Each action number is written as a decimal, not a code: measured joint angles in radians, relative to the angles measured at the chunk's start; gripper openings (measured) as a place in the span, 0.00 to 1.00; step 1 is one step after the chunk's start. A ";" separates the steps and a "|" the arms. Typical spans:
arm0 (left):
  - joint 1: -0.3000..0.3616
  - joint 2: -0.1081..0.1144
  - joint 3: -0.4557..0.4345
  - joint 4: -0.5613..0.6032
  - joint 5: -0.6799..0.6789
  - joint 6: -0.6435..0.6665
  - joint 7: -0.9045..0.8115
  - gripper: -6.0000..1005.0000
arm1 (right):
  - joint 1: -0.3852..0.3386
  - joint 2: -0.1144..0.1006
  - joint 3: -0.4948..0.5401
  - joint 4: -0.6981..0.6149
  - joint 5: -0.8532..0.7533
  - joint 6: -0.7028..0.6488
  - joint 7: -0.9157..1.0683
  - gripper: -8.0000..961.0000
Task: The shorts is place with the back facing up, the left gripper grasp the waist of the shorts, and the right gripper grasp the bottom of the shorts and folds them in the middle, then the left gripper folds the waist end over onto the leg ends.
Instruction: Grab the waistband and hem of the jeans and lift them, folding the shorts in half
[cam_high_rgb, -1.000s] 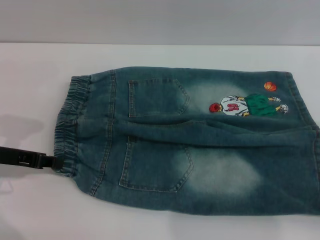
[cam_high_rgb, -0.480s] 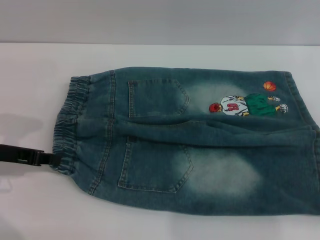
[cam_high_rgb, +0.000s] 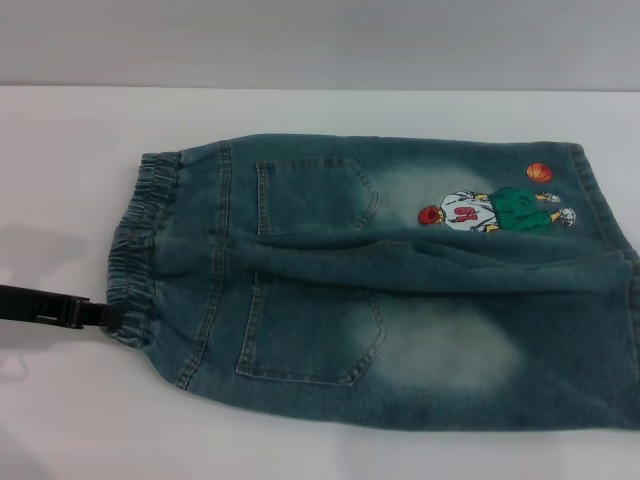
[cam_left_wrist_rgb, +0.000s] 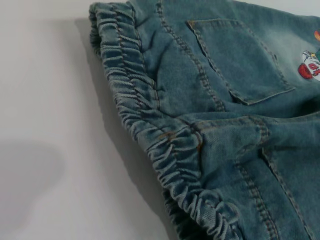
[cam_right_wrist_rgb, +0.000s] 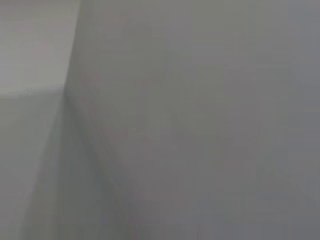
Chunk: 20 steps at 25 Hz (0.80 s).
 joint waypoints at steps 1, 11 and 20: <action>0.000 0.000 0.000 0.000 0.000 0.001 0.000 0.05 | 0.000 -0.006 0.000 -0.057 -0.031 -0.021 0.061 0.72; -0.017 -0.003 -0.001 0.000 -0.001 0.011 -0.010 0.05 | 0.003 -0.041 -0.047 -0.285 -0.620 -0.041 0.178 0.72; -0.025 -0.002 0.001 0.005 -0.001 0.021 -0.023 0.05 | 0.005 -0.039 -0.115 -0.236 -0.994 -0.036 0.019 0.72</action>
